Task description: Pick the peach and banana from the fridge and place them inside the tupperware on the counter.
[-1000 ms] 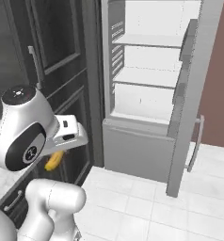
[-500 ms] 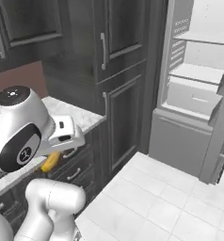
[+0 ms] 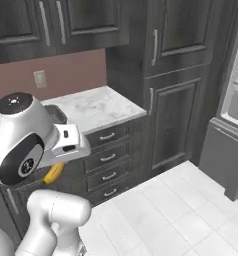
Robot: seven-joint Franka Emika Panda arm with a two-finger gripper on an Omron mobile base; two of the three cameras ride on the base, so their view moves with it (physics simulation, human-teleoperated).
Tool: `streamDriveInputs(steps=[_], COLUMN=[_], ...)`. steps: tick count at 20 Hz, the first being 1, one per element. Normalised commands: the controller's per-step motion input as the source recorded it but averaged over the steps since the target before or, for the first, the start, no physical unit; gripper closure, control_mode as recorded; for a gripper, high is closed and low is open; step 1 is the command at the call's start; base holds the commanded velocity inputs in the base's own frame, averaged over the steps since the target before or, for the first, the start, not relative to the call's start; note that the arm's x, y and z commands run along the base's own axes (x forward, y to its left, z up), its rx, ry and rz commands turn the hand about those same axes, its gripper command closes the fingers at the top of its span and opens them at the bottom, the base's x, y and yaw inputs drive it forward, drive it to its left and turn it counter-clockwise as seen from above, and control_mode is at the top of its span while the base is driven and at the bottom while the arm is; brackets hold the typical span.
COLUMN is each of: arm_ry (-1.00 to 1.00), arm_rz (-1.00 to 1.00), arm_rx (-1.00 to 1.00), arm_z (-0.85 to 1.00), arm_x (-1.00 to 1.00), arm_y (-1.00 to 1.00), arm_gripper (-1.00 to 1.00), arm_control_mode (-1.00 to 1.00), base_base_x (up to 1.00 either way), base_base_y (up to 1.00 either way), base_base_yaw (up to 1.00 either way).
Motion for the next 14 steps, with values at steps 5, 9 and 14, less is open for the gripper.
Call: streamDriveInputs(steps=[5, 9, 14], arm_ry=[0.0, 0.0, 0.0], arm_rz=[0.0, 0.0, 0.0], arm_rx=[0.0, 0.0, 0.0], arm_z=[0.0, 0.0, 0.0], arm_x=[0.0, 0.0, 0.0], arm_y=[0.0, 0.0, 0.0], arm_gripper=[1.0, 1.0, 1.0], arm_control_mode=[1.0, 1.0, 1.0], base_base_x=[-0.19, 0.08, 0.35], base_base_y=[-0.28, -0.18, -0.44], base_base_yaw=[0.63, 0.56, 0.47])
